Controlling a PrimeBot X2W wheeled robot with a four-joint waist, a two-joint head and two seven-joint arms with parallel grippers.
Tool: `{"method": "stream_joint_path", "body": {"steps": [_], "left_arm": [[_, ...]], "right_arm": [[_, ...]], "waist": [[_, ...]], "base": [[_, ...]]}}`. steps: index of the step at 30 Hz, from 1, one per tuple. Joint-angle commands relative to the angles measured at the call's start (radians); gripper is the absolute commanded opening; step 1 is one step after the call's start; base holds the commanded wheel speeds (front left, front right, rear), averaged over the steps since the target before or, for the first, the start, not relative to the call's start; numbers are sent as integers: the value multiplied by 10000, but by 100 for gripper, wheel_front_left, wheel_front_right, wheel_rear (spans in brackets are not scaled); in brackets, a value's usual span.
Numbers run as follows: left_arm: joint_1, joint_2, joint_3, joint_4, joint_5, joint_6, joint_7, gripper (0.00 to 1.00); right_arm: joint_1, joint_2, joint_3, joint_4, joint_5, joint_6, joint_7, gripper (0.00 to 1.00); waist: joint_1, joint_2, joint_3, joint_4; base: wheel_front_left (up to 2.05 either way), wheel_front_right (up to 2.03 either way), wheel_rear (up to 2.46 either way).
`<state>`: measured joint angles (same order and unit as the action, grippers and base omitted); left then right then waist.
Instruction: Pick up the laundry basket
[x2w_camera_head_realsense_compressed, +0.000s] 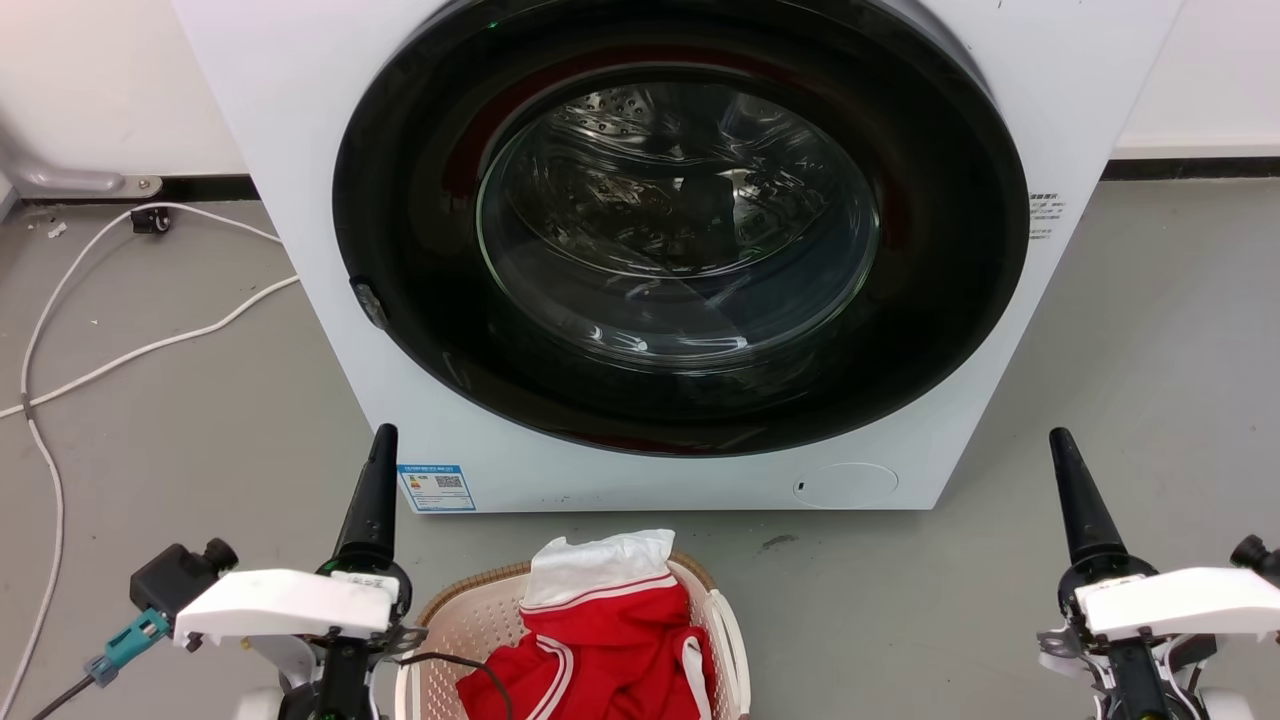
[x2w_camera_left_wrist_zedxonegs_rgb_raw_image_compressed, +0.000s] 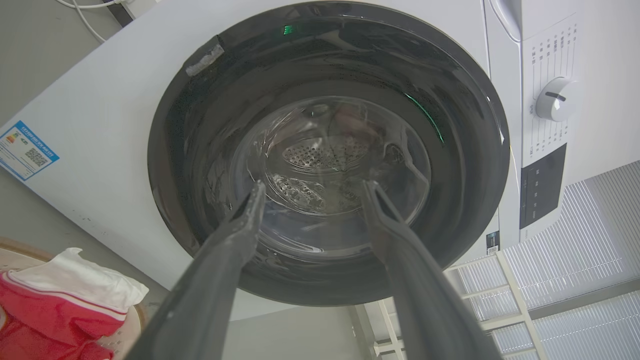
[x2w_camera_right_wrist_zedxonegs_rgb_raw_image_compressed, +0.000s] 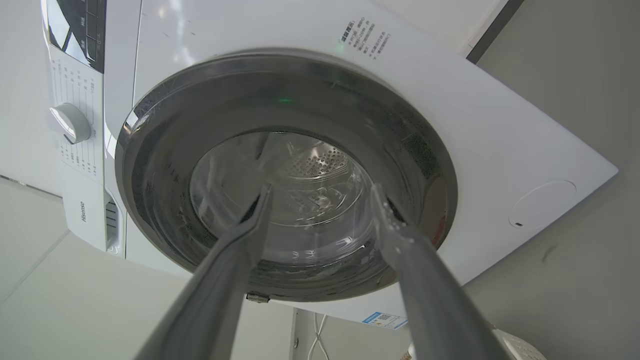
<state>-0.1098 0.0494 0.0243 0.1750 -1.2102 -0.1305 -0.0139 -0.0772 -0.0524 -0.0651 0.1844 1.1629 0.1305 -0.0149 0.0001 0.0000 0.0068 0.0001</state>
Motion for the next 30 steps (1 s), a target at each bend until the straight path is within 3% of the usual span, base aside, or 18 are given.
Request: {"method": "stream_joint_path", "body": {"steps": [1,17,30], "left_arm": [[-342,23,-84,-226,561,-1,-133,100],[-491,19,-300,-178,3574,91,-700,100],[-595,19,-513,-19,5487,218,-1095,100]], "right_arm": [[-240,-6,59,-293,-641,2,-115,100],[-198,5,328,-653,-4045,3,-683,100],[-196,9,422,-520,-6032,2,-1075,100]], "waist": [[-1,0,4,0],[-1,0,29,10],[-1,0,40,26]], "base": [[0,0,0],[0,0,0],[0,0,0]]}}
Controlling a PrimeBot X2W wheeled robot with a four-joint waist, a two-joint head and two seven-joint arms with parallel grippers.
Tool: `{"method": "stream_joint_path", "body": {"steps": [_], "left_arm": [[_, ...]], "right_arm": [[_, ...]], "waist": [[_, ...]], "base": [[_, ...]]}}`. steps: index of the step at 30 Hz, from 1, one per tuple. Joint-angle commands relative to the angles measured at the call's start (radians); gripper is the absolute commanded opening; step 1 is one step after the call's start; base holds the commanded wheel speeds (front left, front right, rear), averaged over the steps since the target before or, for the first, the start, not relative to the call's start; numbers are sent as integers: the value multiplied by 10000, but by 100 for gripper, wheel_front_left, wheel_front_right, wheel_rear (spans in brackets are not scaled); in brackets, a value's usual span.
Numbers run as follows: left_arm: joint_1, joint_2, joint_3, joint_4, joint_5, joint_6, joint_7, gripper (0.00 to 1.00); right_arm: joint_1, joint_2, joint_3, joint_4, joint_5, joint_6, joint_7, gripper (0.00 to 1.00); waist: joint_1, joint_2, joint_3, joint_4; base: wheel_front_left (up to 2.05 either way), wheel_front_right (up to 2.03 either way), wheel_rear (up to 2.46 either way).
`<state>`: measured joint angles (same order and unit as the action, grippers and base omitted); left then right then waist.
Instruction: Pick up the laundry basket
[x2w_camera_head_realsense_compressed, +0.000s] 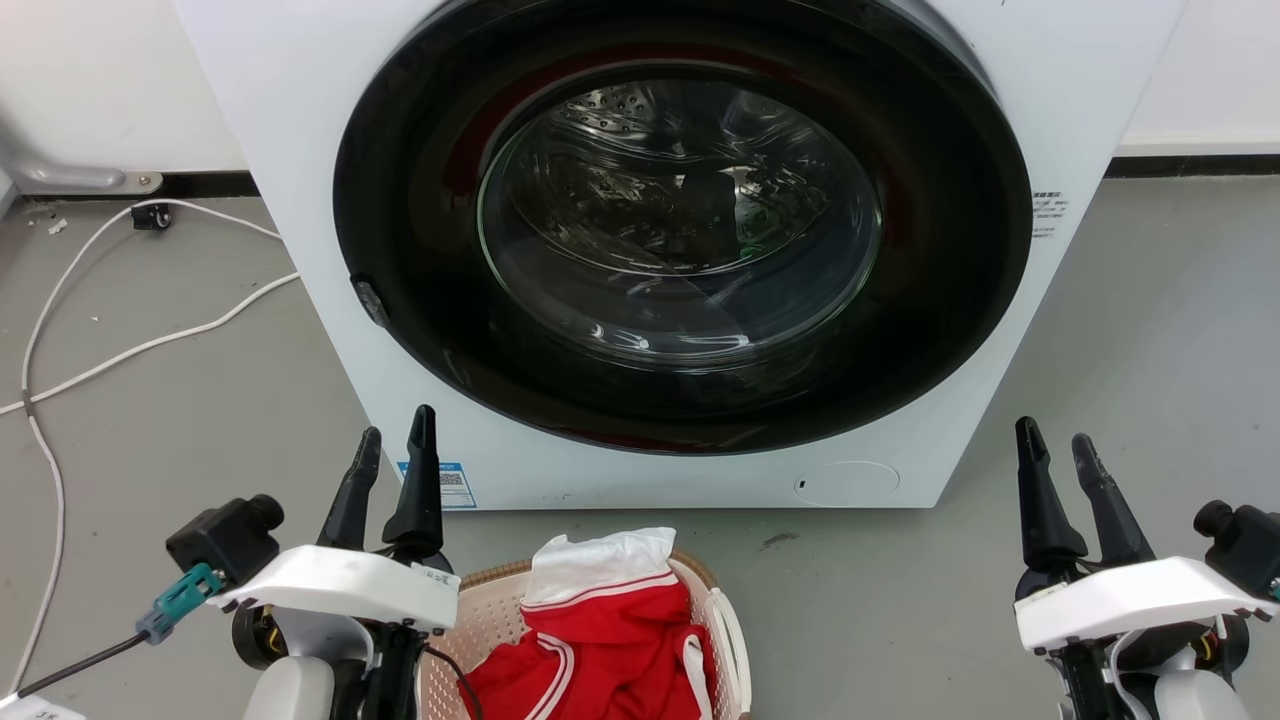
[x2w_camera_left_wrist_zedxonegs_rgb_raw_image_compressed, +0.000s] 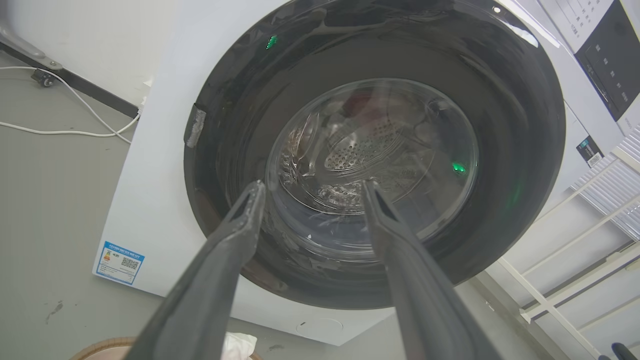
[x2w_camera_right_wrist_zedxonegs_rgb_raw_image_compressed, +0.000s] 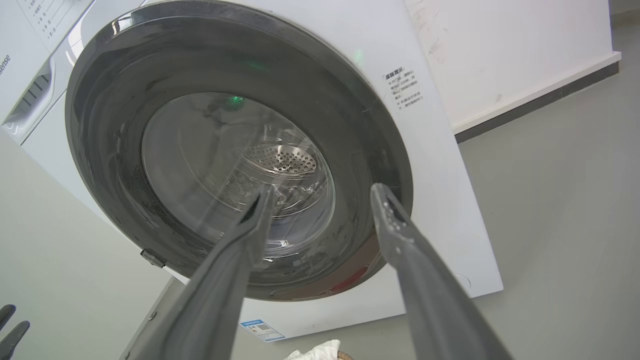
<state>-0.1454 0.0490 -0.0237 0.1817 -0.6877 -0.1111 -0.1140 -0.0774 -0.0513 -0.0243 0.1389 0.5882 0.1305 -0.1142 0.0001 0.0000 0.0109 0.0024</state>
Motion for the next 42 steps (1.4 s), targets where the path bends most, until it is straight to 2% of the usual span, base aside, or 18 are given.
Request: {"method": "stream_joint_path", "body": {"steps": [1,25,42], "left_arm": [[-245,23,-53,-76,400,38,-120,100],[-356,22,-266,386,3114,252,-716,100],[-519,21,-412,797,4719,296,-1079,100]], "right_arm": [[-197,-3,10,-54,-421,2,-102,100],[-97,5,47,-241,-3103,2,-25,100],[35,10,-111,-348,-4249,1,150,100]], "waist": [[-1,0,-1,5],[-1,0,-50,16],[-1,0,-18,-3]], "base": [[0,0,0],[0,0,0],[0,0,0]]}}
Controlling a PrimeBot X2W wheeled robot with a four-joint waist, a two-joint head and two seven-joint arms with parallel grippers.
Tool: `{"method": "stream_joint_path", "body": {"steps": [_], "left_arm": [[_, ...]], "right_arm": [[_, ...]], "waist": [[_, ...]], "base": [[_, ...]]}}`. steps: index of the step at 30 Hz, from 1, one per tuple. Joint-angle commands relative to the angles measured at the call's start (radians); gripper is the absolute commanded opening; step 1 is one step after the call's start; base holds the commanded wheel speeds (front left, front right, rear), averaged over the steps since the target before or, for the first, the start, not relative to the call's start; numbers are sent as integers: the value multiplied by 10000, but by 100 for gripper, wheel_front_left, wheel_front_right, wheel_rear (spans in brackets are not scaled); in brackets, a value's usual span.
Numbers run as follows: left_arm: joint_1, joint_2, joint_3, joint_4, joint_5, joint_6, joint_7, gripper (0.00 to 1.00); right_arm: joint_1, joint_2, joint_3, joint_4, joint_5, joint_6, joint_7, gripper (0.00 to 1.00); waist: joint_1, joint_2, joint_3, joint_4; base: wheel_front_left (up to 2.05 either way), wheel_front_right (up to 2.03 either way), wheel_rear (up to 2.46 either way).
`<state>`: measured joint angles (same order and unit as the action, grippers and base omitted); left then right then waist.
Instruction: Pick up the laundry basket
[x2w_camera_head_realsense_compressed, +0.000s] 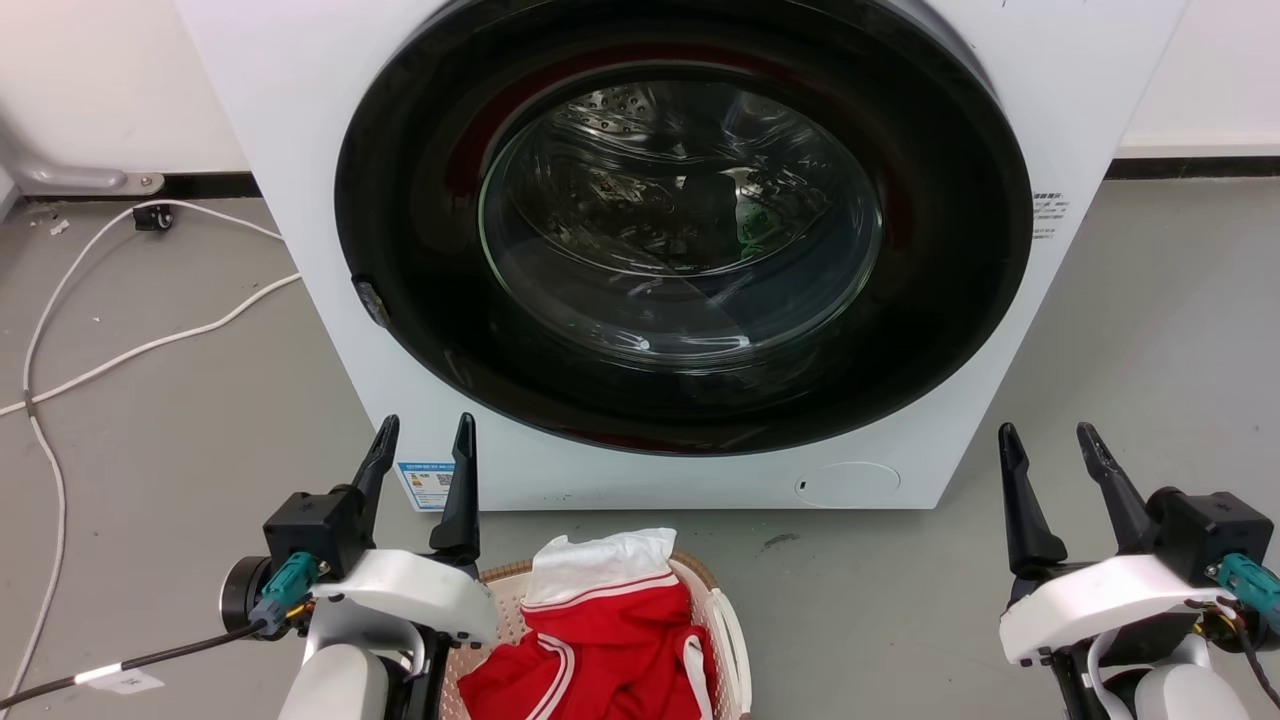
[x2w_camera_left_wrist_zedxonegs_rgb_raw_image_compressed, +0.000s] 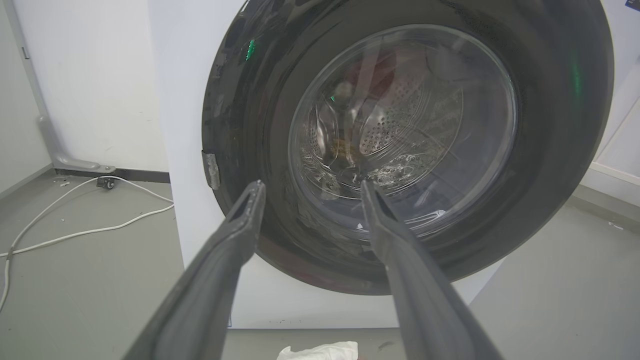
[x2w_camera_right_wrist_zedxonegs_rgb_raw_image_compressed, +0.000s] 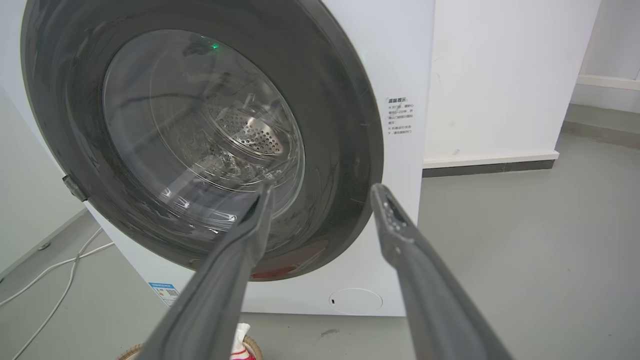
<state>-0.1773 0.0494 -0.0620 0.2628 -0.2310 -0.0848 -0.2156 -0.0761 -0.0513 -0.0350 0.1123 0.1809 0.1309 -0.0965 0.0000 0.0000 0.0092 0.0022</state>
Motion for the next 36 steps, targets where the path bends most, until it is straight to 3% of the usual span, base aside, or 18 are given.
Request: {"method": "stream_joint_path", "body": {"steps": [1,23,36], "left_arm": [[-202,17,-31,22,227,39,-93,100],[-334,15,-103,460,1349,188,-488,100],[-382,15,-67,668,1106,237,-499,100]], "right_arm": [[28,11,-11,-75,-252,-3,-27,100],[-43,18,19,6,-1557,-3,-273,100],[-127,19,11,114,-1306,-3,-344,100]], "waist": [[0,0,-1,1],[0,0,59,-20],[0,0,115,6]], "base": [[0,0,0],[0,0,0],[0,0,0]]}}
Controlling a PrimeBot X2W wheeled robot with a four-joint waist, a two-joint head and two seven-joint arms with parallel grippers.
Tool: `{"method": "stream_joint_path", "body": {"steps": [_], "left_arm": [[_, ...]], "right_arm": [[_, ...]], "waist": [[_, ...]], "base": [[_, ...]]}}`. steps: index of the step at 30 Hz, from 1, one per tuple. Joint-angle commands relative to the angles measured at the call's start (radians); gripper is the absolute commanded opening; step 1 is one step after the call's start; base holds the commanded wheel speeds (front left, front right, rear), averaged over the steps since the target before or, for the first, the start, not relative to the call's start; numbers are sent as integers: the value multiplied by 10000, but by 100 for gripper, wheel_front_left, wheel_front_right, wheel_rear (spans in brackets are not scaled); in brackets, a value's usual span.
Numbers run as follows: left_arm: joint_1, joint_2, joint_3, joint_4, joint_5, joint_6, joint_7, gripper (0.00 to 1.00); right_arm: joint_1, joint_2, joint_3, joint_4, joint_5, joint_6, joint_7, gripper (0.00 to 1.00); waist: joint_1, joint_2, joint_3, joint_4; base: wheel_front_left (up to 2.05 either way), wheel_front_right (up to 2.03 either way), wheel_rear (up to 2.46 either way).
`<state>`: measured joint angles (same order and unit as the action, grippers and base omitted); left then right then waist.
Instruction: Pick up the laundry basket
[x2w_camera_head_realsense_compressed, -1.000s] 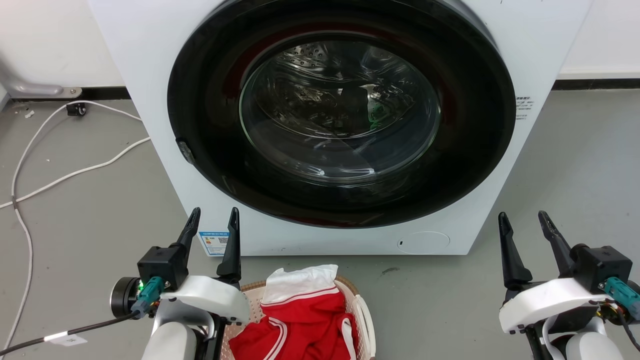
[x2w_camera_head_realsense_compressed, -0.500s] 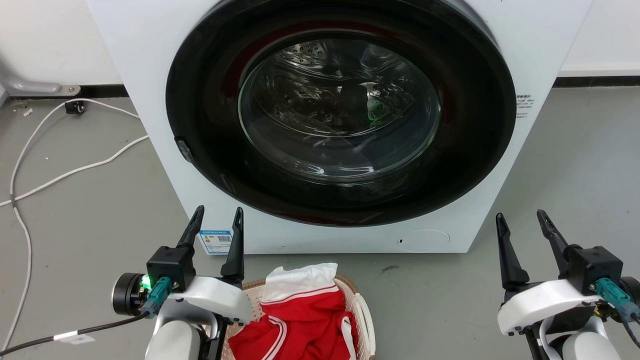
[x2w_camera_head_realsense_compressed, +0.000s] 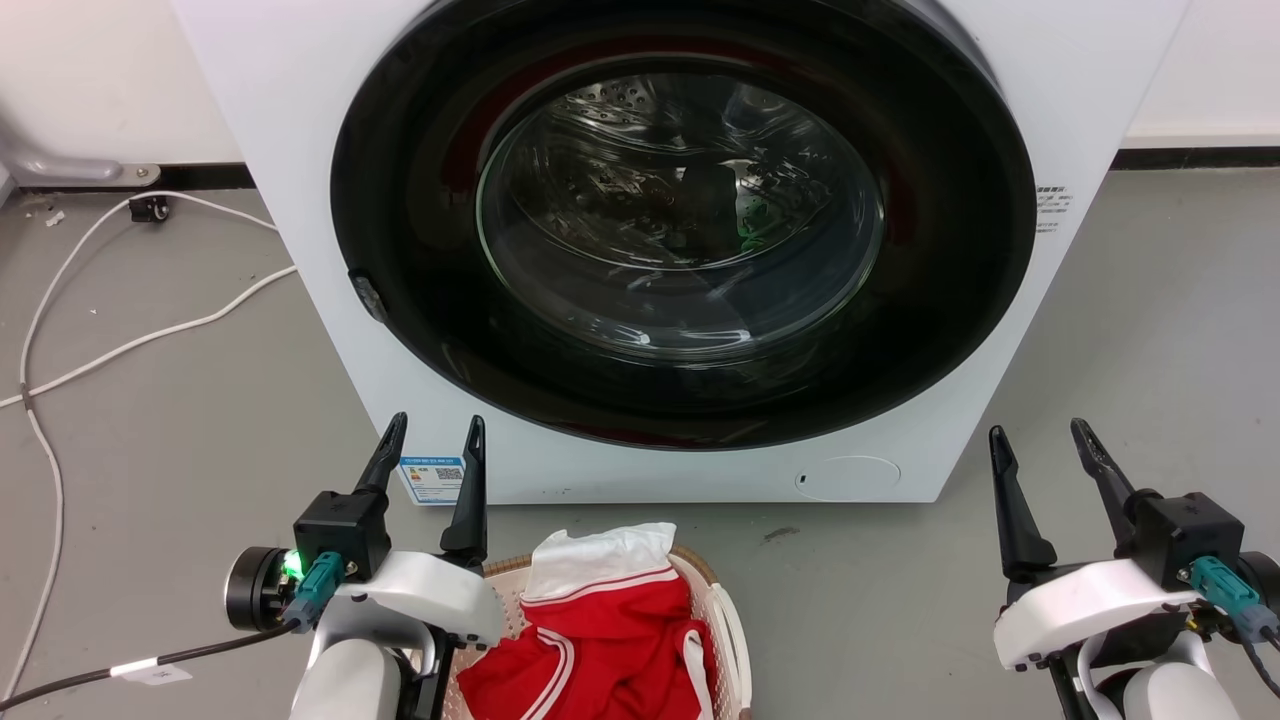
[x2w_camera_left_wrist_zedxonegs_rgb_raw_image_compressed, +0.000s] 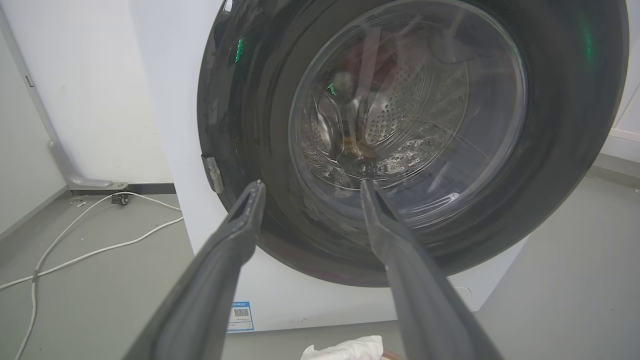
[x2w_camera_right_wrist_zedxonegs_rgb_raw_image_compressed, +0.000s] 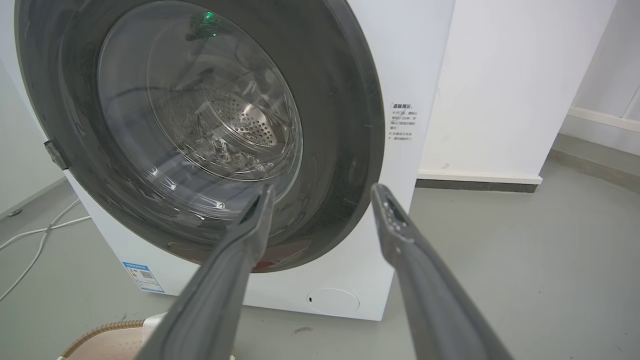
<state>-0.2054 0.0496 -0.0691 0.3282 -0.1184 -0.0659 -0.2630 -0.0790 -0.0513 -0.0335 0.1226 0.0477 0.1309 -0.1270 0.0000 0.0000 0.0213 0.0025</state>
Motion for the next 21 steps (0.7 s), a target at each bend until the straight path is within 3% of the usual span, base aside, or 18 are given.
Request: {"method": "stream_joint_path", "body": {"steps": [1,21], "left_arm": [[-98,12,0,17,-34,57,-25,100],[-153,13,65,37,-14,188,-25,100]], "right_arm": [[-100,19,-2,15,34,-3,-33,100],[-79,20,95,-31,41,-3,41,100]], "waist": [[0,0,-13,4],[0,0,143,344]], "base": [[0,0,0],[0,0,0]]}}
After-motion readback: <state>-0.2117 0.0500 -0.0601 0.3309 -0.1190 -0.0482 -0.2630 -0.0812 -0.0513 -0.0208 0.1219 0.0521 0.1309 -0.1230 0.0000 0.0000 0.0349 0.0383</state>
